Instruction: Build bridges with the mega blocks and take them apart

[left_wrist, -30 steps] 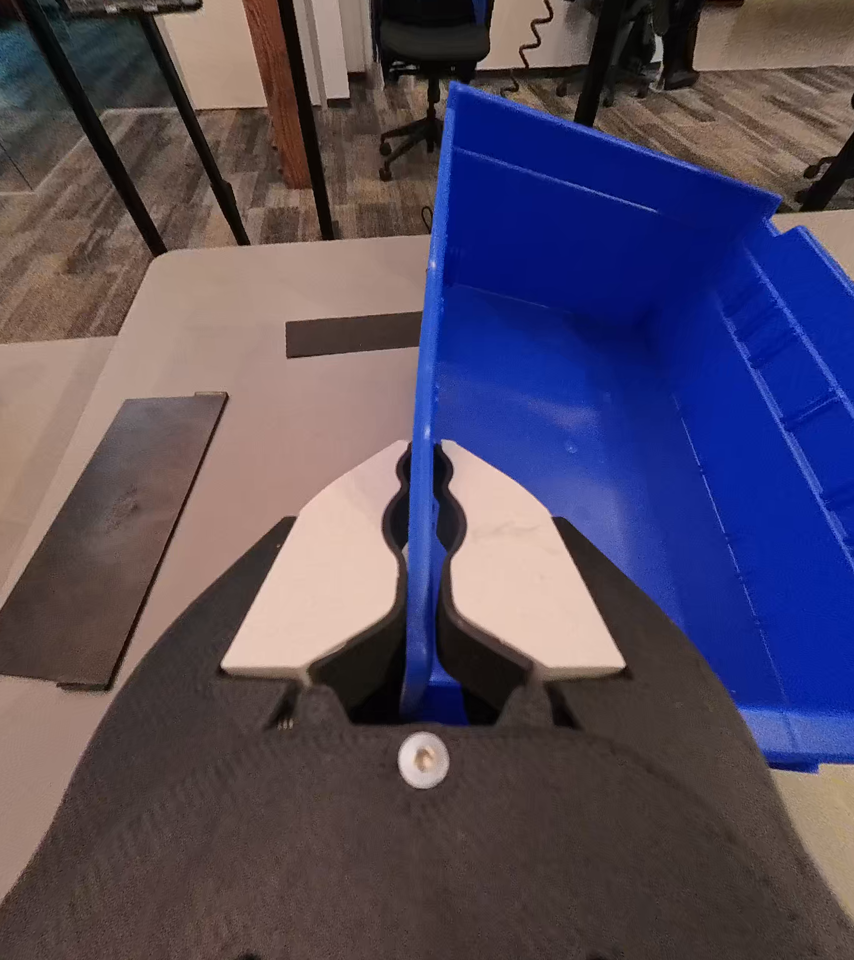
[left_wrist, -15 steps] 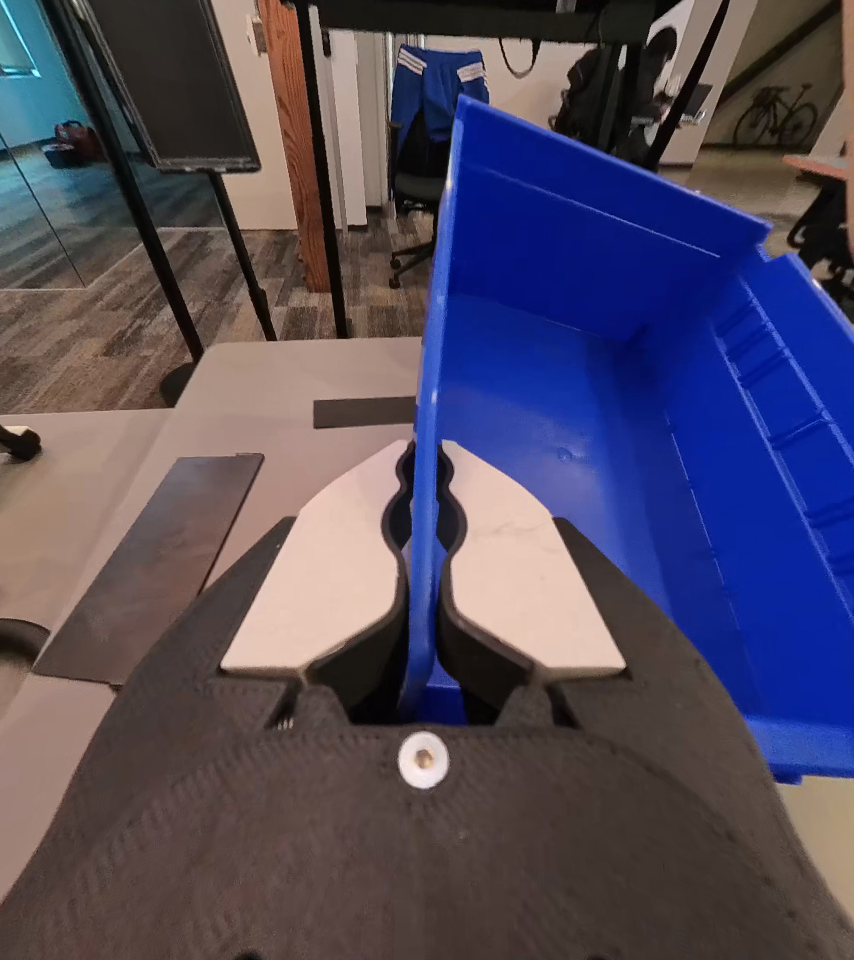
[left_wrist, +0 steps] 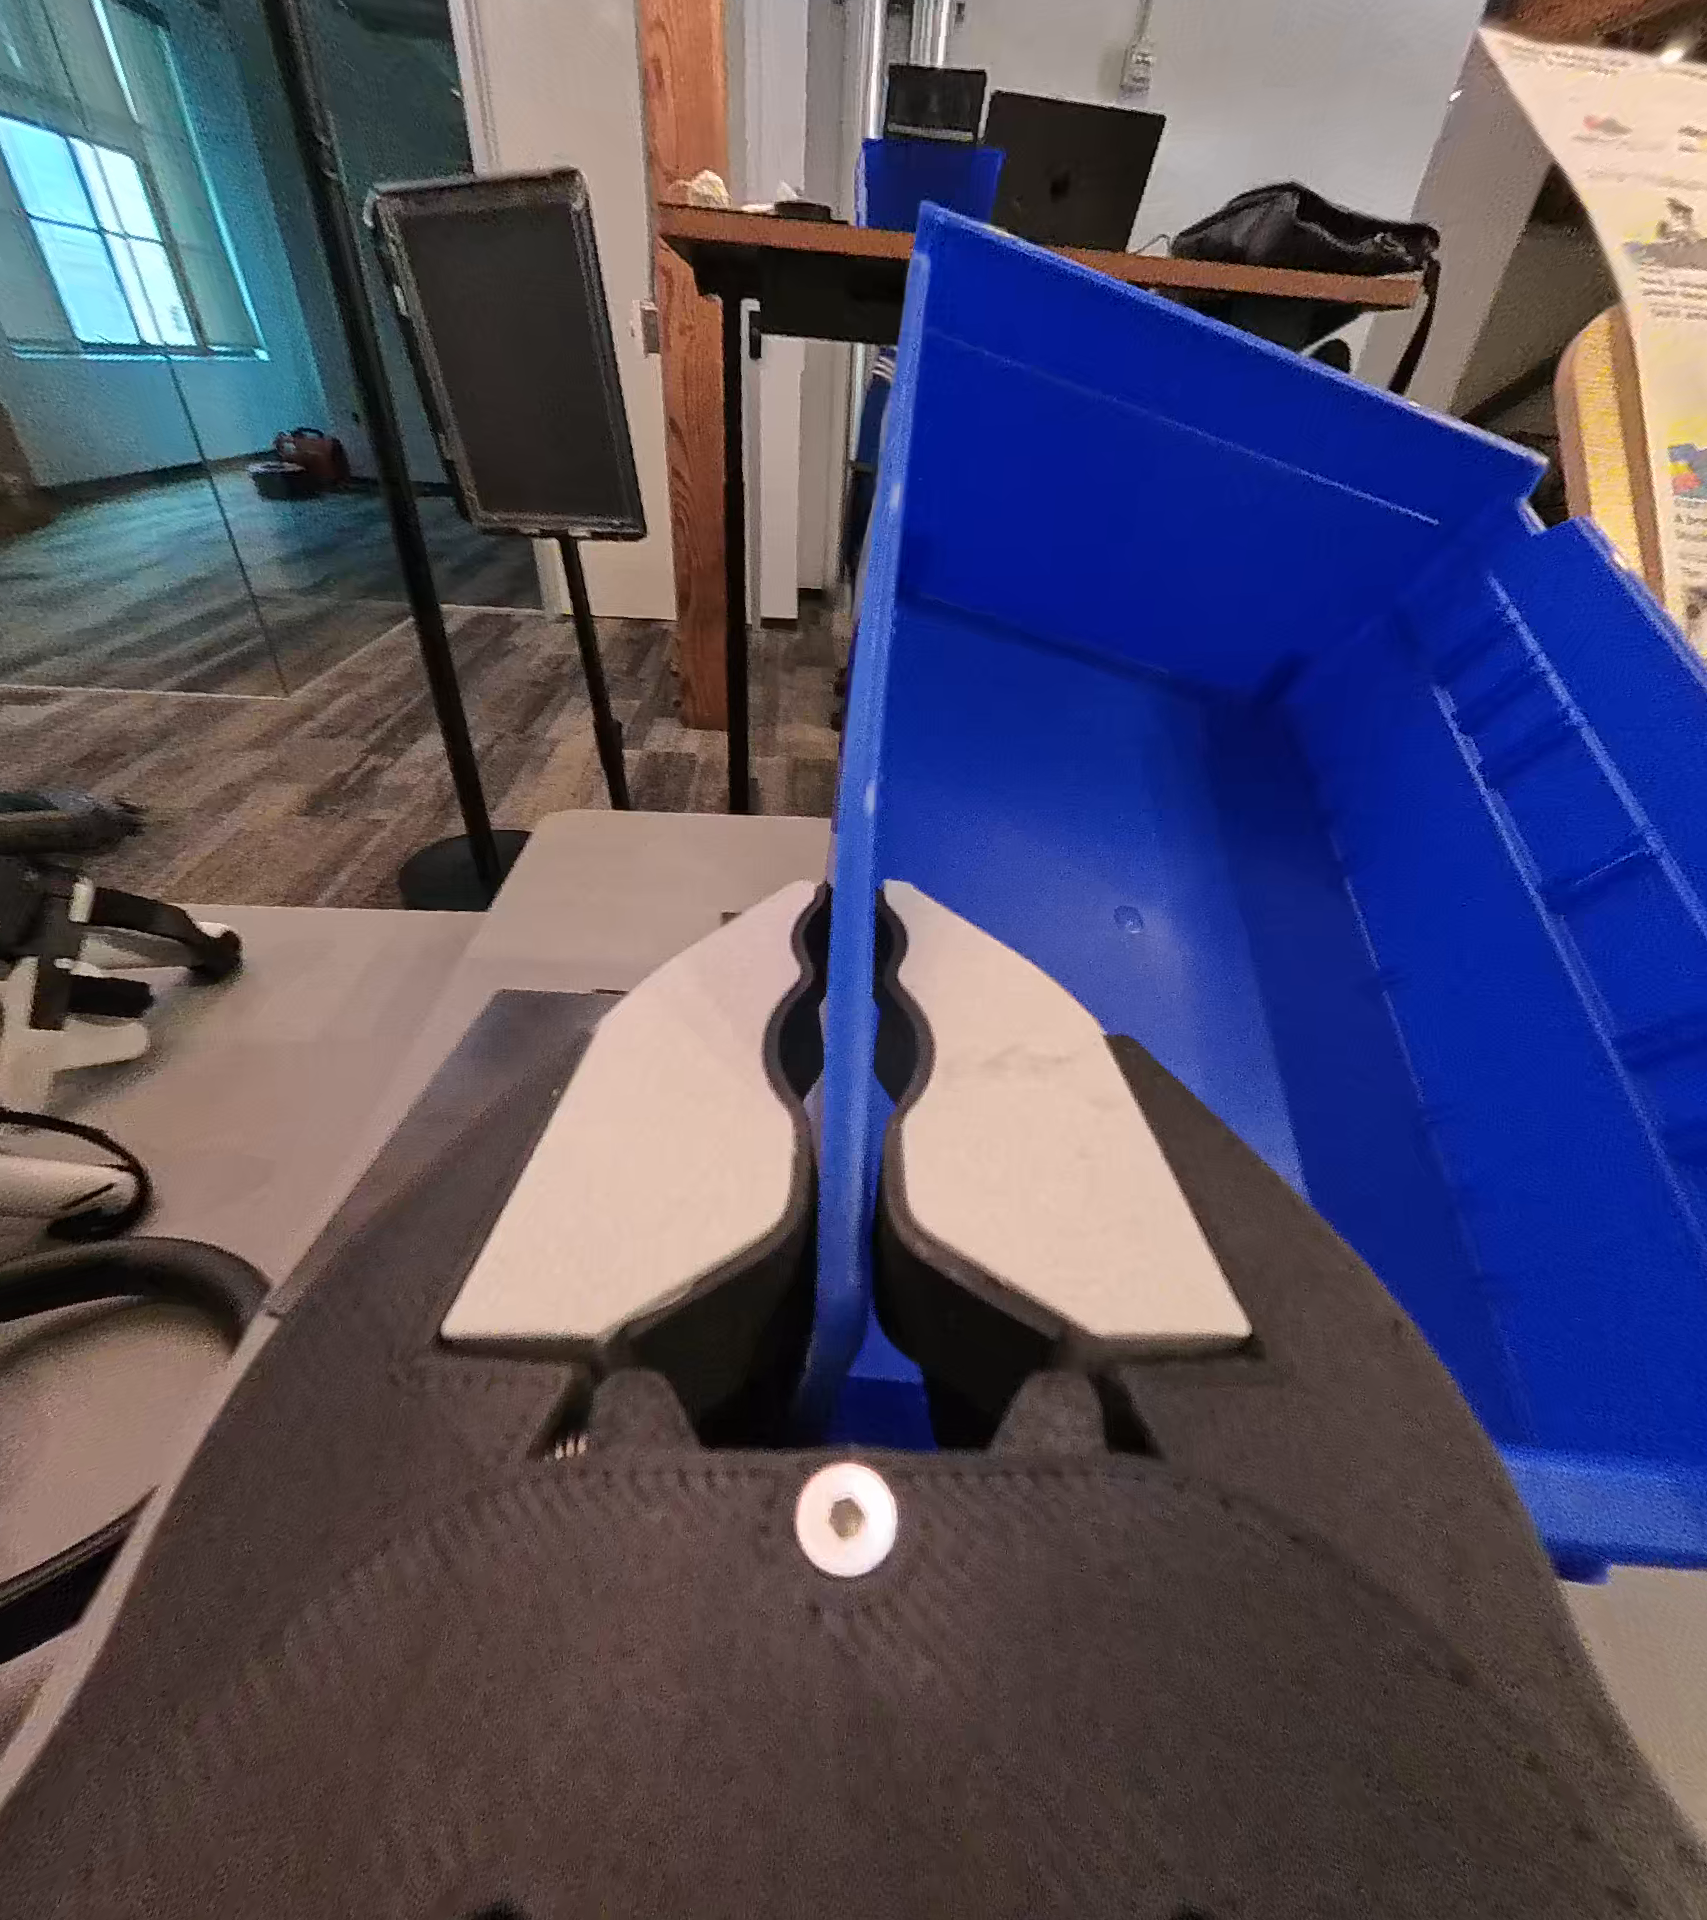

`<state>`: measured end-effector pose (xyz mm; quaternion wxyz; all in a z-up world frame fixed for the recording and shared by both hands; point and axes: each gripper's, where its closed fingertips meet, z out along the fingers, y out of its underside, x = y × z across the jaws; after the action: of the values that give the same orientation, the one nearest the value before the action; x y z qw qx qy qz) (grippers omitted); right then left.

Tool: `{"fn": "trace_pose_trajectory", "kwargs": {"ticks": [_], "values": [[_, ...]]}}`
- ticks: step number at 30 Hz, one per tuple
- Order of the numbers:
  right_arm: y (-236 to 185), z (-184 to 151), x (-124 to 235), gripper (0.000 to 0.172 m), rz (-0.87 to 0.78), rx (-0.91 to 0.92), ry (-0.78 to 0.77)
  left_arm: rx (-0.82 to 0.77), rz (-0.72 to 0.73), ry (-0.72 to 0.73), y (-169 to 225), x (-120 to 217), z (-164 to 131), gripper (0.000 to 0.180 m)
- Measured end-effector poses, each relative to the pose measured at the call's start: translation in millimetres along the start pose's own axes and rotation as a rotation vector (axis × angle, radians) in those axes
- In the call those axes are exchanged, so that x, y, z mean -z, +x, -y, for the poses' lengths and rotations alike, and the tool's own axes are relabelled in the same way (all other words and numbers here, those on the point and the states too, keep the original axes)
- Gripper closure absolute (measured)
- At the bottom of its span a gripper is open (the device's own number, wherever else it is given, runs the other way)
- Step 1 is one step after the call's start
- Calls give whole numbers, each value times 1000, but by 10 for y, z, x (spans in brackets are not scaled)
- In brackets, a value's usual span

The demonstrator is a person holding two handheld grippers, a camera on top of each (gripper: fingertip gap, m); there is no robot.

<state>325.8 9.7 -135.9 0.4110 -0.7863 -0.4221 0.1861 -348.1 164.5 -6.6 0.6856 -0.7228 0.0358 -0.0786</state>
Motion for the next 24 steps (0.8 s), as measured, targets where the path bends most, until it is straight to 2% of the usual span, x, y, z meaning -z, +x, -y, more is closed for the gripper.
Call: {"fn": "trace_pose_trajectory", "kwargs": {"ticks": [7,16,24], "values": [[-280,665,-883,164,56,27,9,-25,66,60,-133,292,241,174],[-510,1489,-1989,164,54,5,16,45,123,190,-478,764,476,174],[-360,2106,-2841,166,-99,-132,30,99,111,230,-573,869,486,175]]}}
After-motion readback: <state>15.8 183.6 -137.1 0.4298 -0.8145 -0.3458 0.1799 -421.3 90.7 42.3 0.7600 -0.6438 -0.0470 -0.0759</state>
